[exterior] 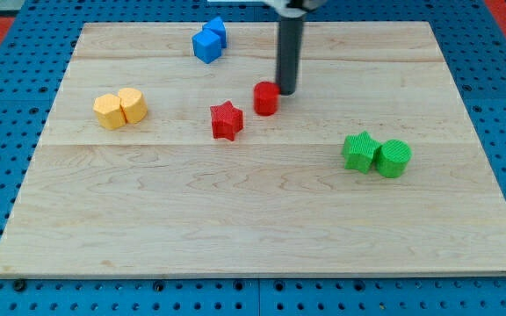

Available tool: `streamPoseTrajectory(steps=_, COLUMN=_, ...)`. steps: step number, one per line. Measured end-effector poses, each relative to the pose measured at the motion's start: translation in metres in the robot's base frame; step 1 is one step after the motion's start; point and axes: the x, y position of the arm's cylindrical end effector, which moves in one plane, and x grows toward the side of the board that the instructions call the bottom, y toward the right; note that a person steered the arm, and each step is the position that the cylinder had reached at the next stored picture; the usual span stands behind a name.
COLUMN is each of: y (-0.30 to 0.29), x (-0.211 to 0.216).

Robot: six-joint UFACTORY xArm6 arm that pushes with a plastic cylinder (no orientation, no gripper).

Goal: Slide the green circle and the green star to the center

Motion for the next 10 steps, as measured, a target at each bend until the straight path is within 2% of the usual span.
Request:
streamPoseTrajectory(steps=1, y=-0.036, x=0.007)
streamPoseTrajectory(steps=3, y=0.043, x=0.006)
streamPoseTrajectory(steps=4, y=0.123, x=0.007)
streamPoseTrajectory(steps=5, y=0.231, x=0.021)
streamPoseTrajectory(steps=6, y=0.298, x=0.069)
streamPoseTrajectory(steps=7, y=0.306, x=0.137)
streamPoseTrajectory(steps=8, y=0.277, x=0.164)
streamPoseTrajectory(steps=10, y=0.268, x=0.164)
